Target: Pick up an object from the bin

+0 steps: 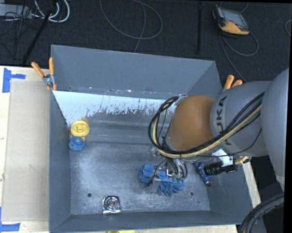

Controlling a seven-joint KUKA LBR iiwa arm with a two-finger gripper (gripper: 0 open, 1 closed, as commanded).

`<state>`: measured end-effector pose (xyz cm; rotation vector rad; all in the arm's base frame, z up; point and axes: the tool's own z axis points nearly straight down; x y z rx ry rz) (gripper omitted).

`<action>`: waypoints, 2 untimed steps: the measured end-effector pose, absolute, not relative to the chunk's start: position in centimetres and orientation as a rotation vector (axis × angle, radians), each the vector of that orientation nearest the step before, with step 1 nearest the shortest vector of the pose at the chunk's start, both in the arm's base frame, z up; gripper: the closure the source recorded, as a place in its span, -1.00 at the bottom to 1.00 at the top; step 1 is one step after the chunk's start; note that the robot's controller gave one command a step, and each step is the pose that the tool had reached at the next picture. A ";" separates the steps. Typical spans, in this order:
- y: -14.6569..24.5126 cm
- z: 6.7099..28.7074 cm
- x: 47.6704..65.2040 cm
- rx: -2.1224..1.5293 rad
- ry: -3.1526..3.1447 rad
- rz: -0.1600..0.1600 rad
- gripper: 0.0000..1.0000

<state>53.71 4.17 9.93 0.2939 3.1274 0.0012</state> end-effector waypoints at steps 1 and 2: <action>1.5 8.4 52.4 0.306 3.129 0.000 1.00; 1.5 8.4 52.4 0.307 3.129 0.000 1.00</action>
Offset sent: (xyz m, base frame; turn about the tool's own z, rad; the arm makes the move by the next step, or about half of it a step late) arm 0.0000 0.0000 0.0000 0.0000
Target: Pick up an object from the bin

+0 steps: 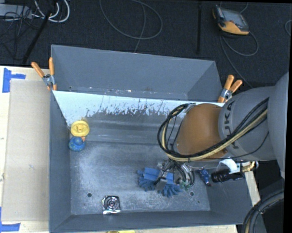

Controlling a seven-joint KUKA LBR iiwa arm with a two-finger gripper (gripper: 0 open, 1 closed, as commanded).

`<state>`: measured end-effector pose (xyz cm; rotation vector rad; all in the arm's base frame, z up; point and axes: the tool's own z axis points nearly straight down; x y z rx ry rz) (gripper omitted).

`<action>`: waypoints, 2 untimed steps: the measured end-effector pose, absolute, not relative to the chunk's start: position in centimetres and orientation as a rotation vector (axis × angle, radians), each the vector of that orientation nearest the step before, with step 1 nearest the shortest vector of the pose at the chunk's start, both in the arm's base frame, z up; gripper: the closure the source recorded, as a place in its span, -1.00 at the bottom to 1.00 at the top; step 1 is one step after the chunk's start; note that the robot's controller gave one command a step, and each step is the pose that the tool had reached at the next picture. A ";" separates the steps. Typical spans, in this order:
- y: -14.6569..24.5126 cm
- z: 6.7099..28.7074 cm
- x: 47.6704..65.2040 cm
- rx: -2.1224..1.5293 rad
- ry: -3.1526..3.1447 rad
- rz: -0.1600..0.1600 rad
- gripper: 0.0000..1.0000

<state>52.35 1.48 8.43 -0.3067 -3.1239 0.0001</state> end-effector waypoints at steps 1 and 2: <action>0.5 18.9 55.5 -0.394 -3.117 0.000 1.00; 0.5 18.9 55.5 -0.396 -3.117 -0.001 1.00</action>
Offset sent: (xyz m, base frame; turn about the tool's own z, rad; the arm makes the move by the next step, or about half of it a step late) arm 0.0000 0.0000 0.0000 0.0000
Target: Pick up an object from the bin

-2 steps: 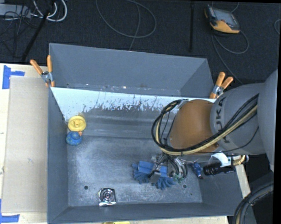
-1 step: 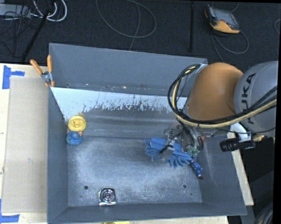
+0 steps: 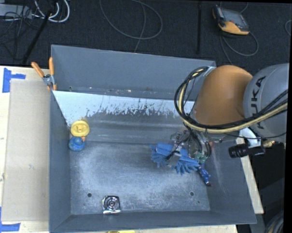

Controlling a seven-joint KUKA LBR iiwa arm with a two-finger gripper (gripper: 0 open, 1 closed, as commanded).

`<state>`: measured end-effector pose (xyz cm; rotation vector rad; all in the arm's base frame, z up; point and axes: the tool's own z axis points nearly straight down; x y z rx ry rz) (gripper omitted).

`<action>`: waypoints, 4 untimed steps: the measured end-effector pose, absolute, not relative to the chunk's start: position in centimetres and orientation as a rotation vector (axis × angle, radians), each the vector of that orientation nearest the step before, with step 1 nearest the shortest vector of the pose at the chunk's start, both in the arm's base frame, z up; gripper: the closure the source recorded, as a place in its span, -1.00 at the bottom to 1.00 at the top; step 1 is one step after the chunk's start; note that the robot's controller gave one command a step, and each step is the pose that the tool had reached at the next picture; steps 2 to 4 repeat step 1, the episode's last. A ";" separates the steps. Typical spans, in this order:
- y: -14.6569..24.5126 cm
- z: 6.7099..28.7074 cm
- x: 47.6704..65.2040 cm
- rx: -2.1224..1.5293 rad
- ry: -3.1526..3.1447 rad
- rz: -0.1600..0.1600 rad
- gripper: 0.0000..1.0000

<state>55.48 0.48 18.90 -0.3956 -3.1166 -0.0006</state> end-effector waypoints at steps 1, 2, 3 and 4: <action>1.2 31.7 55.7 -0.403 -3.117 -0.001 1.00; 1.2 31.7 55.7 -0.403 -3.117 -0.001 1.00; 1.2 31.7 55.7 -0.403 -3.117 -0.001 1.00; 1.2 31.7 55.7 -0.403 -3.117 -0.001 1.00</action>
Offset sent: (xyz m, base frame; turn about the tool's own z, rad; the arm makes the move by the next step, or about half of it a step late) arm 0.0000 0.0000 0.0000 0.0000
